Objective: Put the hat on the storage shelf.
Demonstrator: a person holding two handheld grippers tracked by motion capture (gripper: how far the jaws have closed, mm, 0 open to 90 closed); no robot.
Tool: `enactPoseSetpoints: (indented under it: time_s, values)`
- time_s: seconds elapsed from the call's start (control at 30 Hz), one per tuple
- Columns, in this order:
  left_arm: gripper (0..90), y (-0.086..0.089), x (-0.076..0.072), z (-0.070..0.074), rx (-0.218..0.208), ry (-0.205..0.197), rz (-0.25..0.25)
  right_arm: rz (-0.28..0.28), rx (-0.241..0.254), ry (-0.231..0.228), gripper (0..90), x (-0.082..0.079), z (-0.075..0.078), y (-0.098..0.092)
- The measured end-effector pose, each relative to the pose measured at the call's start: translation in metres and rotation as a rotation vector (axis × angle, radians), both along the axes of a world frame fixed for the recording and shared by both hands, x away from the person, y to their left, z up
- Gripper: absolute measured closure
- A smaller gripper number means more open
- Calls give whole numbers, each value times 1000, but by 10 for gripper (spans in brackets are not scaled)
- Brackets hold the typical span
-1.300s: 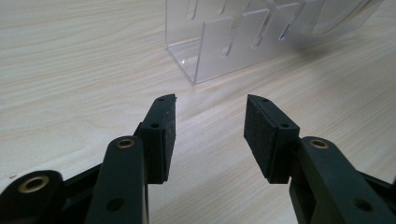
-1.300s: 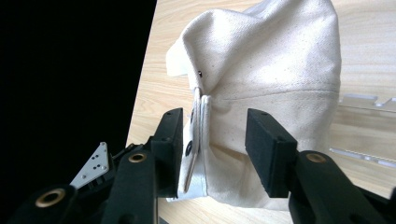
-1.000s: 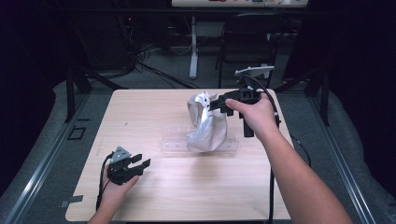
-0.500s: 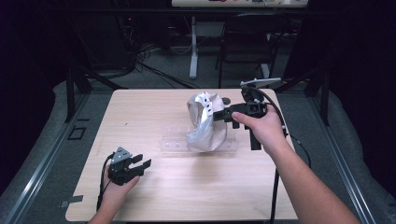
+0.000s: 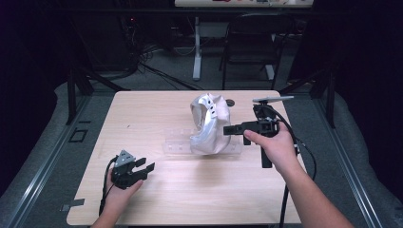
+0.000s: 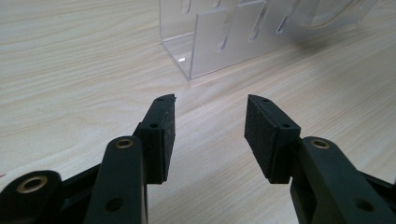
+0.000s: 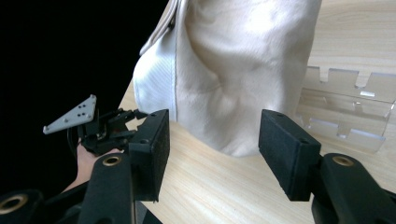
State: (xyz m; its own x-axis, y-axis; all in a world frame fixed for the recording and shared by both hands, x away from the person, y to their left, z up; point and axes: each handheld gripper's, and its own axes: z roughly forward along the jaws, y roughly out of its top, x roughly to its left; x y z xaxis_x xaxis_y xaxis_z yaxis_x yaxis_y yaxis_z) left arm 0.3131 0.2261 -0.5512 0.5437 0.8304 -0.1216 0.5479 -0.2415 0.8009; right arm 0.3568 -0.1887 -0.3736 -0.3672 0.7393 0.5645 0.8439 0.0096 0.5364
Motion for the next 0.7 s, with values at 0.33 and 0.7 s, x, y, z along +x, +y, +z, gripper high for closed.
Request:
enactPoseSetpoints:
  time_s: [0.33, 0.7]
  values:
    - [538, -1, 1, -1, 2, 4, -2, 20, 31, -30, 462, -27, -15, -3]
    - [538, -3, 0, -1, 11, 5, -18, 28, -21, -76, 456, -60, -28, -4]
